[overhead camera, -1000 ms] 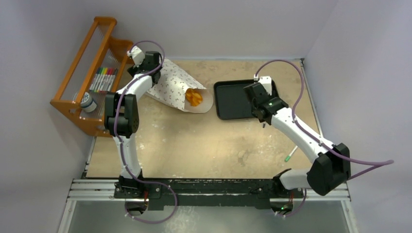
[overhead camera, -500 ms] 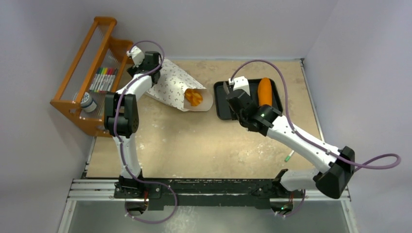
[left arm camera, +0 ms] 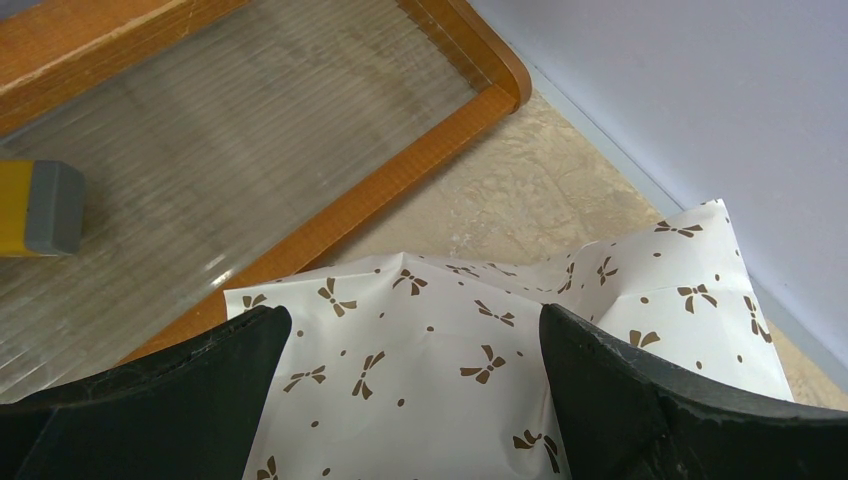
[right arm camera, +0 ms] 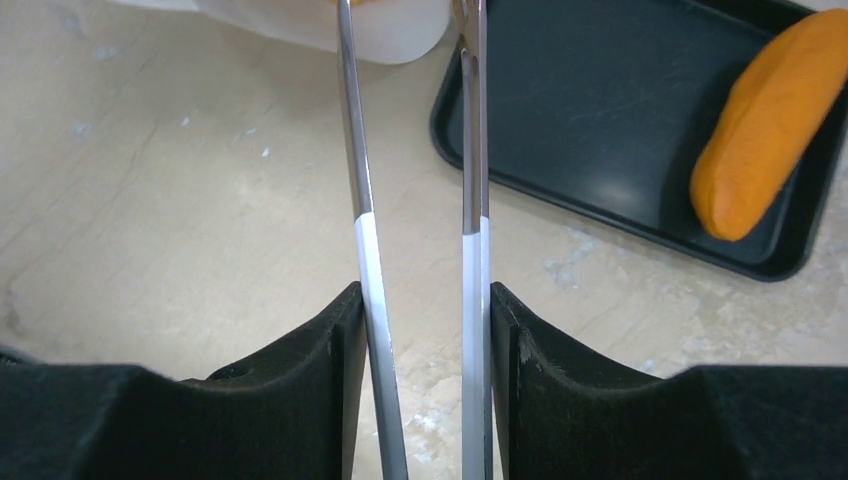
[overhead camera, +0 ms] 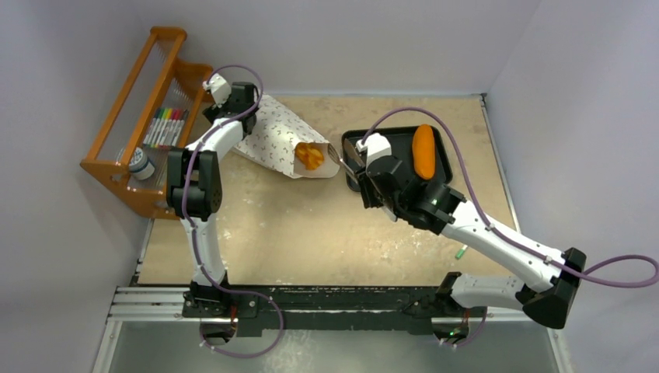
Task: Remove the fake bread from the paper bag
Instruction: Take out the fake bread from the paper bag.
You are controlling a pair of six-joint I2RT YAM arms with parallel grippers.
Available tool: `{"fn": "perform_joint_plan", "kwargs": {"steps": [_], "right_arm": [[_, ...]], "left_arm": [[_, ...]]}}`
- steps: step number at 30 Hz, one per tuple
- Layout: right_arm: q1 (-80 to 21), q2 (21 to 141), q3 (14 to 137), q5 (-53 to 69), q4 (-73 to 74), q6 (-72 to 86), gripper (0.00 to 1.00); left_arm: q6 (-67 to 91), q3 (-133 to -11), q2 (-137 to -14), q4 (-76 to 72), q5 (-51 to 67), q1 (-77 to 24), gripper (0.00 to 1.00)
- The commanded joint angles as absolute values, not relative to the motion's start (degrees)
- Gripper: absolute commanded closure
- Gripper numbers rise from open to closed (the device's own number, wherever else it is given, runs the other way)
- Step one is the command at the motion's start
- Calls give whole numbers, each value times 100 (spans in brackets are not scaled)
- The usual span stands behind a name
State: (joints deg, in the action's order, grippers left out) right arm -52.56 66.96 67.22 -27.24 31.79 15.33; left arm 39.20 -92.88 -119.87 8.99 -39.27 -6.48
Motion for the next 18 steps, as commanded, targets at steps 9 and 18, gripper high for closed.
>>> {"fn": "perform_joint_plan", "kwargs": {"steps": [9, 18], "right_arm": [[-5636, 7023, 6521, -1966, 2494, 1326, 56], [-5632, 7317, 6428, -1743, 2239, 1340, 57]], "left_arm": [[3435, -9131, -11868, 1819, -4151, -571, 0], [3419, -9158, -11854, 1821, -4175, -581, 0]]}}
